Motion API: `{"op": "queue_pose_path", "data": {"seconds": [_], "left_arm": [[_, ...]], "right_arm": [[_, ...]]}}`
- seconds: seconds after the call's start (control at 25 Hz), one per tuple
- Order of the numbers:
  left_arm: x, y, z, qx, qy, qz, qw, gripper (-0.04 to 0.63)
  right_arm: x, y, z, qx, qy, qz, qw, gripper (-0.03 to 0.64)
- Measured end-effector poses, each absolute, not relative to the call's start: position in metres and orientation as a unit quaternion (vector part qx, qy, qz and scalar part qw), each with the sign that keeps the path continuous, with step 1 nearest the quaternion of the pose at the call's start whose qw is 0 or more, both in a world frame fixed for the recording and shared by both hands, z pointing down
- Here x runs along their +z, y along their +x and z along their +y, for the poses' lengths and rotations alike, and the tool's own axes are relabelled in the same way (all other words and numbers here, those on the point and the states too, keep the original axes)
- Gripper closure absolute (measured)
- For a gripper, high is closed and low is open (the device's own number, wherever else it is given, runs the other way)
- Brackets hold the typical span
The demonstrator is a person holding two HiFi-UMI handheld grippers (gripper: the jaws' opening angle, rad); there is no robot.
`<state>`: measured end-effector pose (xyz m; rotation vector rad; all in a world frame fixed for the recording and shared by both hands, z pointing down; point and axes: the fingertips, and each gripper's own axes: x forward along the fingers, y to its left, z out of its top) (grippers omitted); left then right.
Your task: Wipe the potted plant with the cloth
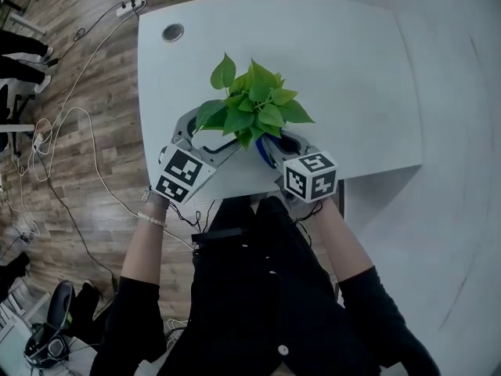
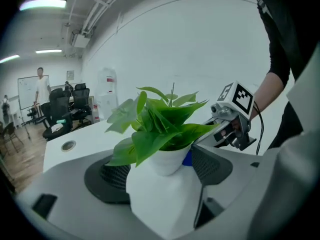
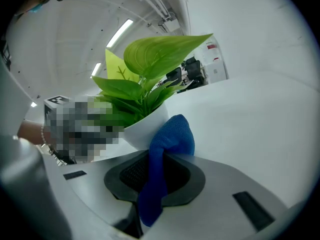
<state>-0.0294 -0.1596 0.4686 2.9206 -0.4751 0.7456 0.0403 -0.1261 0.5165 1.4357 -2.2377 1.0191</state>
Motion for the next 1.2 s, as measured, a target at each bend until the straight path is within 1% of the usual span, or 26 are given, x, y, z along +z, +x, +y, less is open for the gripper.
{"op": "queue_pose_path", "data": {"seconds": [0.24, 0.48, 0.64, 1.2], "left_arm": [[0.465, -0.020, -0.157, 0.251, 0.965, -0.082, 0.006, 0.222], [0.478, -0.019, -0.158, 0.267, 0.959, -0.092, -0.004, 0.238], [0.475, -0.019, -0.155, 0.265, 0.956, -0.127, 0.007, 0.250], [0.480, -0.005, -0.145, 0.285, 0.918, -0.270, 0.057, 0.257]], "right_arm": [[0.519, 0.040, -0.128, 0.352, 0.492, -0.781, 0.156, 0.532], [0.518, 0.045, -0.131, 0.352, 0.493, -0.780, 0.156, 0.532], [0.516, 0.045, -0.132, 0.356, 0.502, -0.774, 0.150, 0.532], [0.507, 0.057, -0.131, 0.351, 0.519, -0.769, 0.131, 0.532]]}}
